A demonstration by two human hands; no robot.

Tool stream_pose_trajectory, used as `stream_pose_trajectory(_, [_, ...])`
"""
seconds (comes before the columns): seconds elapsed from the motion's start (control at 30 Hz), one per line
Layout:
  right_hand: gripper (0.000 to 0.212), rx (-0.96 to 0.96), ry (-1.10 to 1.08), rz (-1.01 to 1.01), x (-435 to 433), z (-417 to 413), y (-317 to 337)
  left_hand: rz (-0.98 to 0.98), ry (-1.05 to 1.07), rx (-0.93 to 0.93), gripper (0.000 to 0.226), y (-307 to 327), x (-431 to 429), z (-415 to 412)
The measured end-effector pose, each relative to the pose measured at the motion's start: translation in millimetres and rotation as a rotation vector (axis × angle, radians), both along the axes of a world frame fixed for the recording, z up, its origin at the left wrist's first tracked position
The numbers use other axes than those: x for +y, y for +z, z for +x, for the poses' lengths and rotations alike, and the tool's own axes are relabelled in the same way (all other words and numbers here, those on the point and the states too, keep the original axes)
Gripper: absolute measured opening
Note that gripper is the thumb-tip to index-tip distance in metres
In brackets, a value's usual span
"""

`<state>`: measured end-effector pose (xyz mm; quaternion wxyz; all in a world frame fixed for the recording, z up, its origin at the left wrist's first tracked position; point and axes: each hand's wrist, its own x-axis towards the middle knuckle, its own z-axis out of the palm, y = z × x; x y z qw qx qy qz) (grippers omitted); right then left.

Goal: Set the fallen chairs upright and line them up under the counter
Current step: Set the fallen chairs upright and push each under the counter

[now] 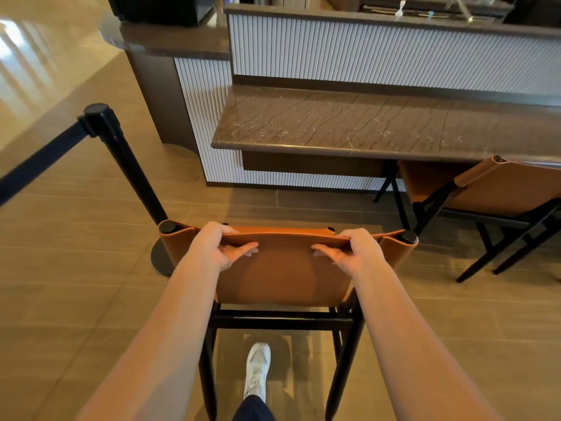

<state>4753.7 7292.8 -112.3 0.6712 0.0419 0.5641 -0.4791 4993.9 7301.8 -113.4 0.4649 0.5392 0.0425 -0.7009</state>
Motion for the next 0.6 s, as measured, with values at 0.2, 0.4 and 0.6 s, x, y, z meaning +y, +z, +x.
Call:
stream_pose_trajectory(0.2, [0.02,0.035,0.024,0.04,-56,2,11,-0.014,-0.05,0.026,0.022,11,-54,4])
stream_pose_trajectory(0.4, [0.036,0.002,-0.019,0.057,-107,5,23,-0.014,-0.078,0.019,0.012,19,-105,5])
stream_pose_trajectory(0.6, [0.054,0.001,-0.039,0.043,-140,6,30,0.005,-0.086,0.017,0.006,24,-144,7])
